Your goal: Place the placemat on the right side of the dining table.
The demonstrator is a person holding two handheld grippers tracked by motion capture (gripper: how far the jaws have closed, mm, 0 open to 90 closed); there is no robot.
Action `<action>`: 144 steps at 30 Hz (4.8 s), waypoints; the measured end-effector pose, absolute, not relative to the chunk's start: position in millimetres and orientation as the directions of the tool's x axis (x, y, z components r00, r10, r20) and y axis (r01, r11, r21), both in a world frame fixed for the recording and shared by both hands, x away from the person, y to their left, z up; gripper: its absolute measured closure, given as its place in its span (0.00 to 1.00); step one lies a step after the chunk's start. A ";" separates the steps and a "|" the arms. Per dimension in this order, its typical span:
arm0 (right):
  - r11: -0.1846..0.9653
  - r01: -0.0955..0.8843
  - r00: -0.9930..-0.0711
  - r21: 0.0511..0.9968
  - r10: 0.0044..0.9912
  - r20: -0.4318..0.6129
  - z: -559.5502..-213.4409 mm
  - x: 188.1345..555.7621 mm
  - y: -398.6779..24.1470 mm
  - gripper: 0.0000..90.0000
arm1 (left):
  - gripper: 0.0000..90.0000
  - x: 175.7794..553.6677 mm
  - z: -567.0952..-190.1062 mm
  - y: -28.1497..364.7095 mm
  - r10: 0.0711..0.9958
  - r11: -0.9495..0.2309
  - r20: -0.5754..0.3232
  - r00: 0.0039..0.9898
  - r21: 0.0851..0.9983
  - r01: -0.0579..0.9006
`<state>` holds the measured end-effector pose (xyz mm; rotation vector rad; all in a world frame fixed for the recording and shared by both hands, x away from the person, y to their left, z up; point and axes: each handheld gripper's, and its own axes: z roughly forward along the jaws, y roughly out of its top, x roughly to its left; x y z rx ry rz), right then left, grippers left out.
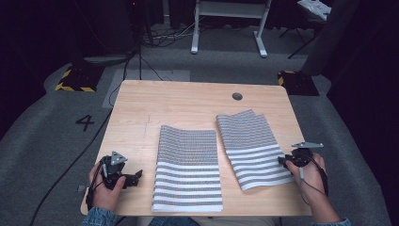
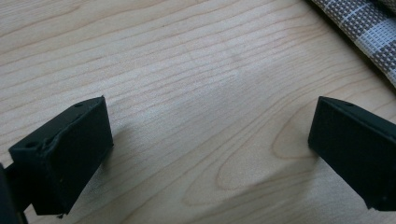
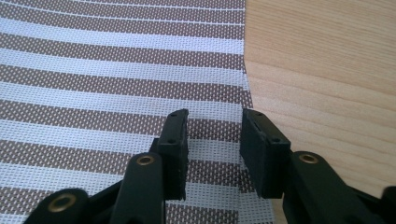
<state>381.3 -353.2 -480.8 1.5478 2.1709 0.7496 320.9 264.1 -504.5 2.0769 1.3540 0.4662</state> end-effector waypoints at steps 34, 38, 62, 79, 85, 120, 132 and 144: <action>0.239 0.754 -0.240 0.612 0.967 -0.082 -464.9 395.3 -394.2 0.99 | 0.00 320.5 -504.6 264.2 0.907 -0.293 -0.039 0.420 0.658 0.694; 0.223 0.736 -0.234 0.640 0.970 -0.069 -453.7 389.3 -397.4 0.99 | 0.00 320.5 -504.6 264.2 0.907 -0.293 -0.039 0.420 0.658 0.694; 0.481 0.421 -0.542 0.769 0.813 -0.212 -377.8 323.3 -292.3 0.99 | 0.00 320.5 -504.5 264.2 0.907 -0.294 -0.037 0.419 0.658 0.693; 0.554 0.322 -0.758 0.768 0.637 -0.142 -389.0 311.5 -203.5 0.99 | 0.00 320.5 -504.6 264.2 0.907 -0.293 -0.038 0.420 0.659 0.693; 0.567 0.314 -0.808 0.762 0.581 -0.098 -395.6 304.1 -178.5 0.92 | 0.00 320.5 -504.6 264.2 0.906 -0.293 -0.040 0.420 0.658 0.694; 0.221 0.684 -0.315 0.695 0.949 0.008 -464.7 345.9 -347.6 0.41 | 0.00 320.5 -504.5 264.2 0.908 -0.292 -0.037 0.417 0.659 0.693; 0.177 0.733 -0.240 0.657 0.971 0.006 -489.5 349.8 -365.5 0.33 | 0.00 320.5 -504.5 264.3 0.907 -0.294 -0.037 0.419 0.658 0.693; 0.239 0.725 -0.311 0.646 0.951 -0.003 -484.7 348.8 -356.9 0.69 | 0.00 320.5 -504.6 264.2 0.907 -0.293 -0.039 0.420 0.658 0.694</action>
